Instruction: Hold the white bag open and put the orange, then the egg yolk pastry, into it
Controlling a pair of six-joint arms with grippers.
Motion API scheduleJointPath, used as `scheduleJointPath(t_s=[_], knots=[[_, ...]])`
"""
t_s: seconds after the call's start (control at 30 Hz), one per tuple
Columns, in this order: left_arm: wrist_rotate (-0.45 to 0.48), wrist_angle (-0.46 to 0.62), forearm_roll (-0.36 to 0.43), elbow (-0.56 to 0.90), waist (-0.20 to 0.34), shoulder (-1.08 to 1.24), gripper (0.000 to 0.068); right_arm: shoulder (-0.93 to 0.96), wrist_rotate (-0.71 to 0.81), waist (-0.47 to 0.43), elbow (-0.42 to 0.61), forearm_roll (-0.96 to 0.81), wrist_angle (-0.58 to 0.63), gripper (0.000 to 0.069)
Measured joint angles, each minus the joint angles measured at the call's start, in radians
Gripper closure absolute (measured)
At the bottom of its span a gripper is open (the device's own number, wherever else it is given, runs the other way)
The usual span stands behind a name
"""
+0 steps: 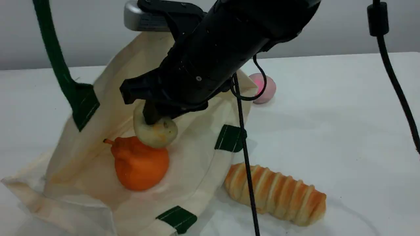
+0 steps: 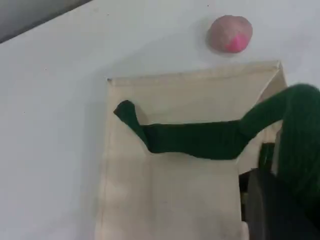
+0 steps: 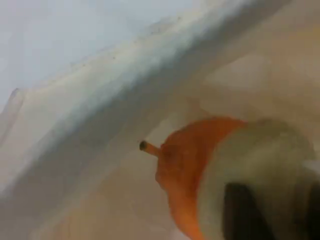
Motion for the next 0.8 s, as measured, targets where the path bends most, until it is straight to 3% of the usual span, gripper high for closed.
scheduleJointPath(t_s=[0.17,0.27,0.53,0.8], knots=[[0.0,-0.005,0.0,0.0,0.0,0.0,0.0608,-0.001,0.0,0.0,-0.001,-0.039,0.066,0.0216],[0.007,-0.007,0.001,0.0,0.0,0.0,0.0608,-0.017,0.004,-0.013,-0.001,-0.082,0.134,0.016],[0.011,-0.007,0.005,0.001,0.0,0.0,0.0608,-0.181,0.033,-0.141,-0.001,-0.15,0.299,0.0145],[0.029,-0.023,-0.002,0.063,0.0,0.033,0.0598,-0.388,0.1,-0.35,-0.001,-0.245,0.419,0.0146]])
